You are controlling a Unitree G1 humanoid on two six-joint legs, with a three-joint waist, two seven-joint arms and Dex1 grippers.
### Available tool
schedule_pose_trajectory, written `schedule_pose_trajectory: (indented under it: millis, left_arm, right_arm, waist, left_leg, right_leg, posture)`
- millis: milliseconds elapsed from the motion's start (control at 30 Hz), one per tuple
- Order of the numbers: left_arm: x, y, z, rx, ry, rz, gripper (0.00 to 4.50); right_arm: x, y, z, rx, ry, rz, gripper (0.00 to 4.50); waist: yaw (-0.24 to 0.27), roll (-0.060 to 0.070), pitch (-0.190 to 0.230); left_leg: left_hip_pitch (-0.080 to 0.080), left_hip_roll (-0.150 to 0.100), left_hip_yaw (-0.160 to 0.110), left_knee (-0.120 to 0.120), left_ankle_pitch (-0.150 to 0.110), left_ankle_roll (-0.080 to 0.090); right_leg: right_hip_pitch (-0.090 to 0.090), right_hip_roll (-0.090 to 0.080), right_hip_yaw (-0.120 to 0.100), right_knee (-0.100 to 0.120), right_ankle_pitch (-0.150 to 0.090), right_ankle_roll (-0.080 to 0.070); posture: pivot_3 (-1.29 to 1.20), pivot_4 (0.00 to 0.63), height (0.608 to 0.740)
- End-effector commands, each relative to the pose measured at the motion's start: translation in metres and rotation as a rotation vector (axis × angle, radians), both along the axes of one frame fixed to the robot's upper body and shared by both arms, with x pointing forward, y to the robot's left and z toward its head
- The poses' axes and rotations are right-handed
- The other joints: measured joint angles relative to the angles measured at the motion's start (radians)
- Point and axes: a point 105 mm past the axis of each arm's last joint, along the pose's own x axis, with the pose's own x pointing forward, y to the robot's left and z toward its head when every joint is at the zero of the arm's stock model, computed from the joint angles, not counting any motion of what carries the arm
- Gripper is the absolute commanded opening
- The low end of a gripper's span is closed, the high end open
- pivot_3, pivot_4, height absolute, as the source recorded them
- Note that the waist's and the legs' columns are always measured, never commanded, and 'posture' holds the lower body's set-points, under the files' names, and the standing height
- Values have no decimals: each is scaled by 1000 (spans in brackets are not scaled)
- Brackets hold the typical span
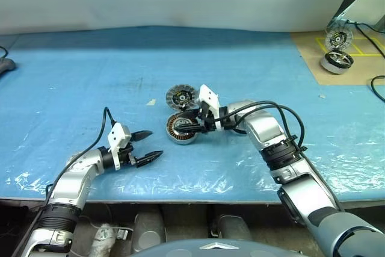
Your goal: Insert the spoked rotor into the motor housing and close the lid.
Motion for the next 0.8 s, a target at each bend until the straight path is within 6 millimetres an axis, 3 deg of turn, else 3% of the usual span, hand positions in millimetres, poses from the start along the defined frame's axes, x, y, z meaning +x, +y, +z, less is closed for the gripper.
schedule_pose_trajectory:
  millis: [33,200,400,500,633,800]
  left_arm:
    - [-1,4,2,5,-3,5,4500]
    - [-2,3,2,5,-1,0,4500]
    - [-3,3,2,6,1,-3,4500]
    - [-3,2,2,7,2,-6,4500]
    - [-2,2,2,8,1,-8,4500]
    - [-2,1,2,7,0,-11,4500]
  right_arm:
    - [2,3,17,54,-45,-6,2006]
    - [3,2,-11,-47,-34,-33,251]
    - [-2,-4,-32,-142,-22,-12,251]
    - [-4,-17,-58,-285,-52,7,251]
    - [-2,-24,-75,-375,-91,4,251]
    - [0,-9,-46,-189,-28,-25,251]
  waist:
    - [0,0,0]
    - [-1,0,0]
    - [0,0,0]
    - [-1,0,0]
    - [-1,0,0]
    - [-1,-1,-1]
  left_leg:
    - [0,0,0,0,0,0]
    - [0,0,0,-1,0,0]
    - [0,0,0,-1,0,0]
    - [0,0,0,-1,0,0]
    - [4,0,0,-2,0,0]
    - [5,-1,0,-1,0,0]
  right_leg:
    - [0,0,0,0,0,0]
    - [0,0,0,0,0,0]
    - [0,0,0,-1,0,0]
    - [0,0,0,-1,0,0]
    - [3,0,0,-1,-1,1]
    - [4,0,1,-1,-1,1]
  posture:
    - [0,150,740]
    - [0,150,740]
    - [0,150,740]
    - [0,150,740]
    - [0,150,740]
    - [0,150,740]
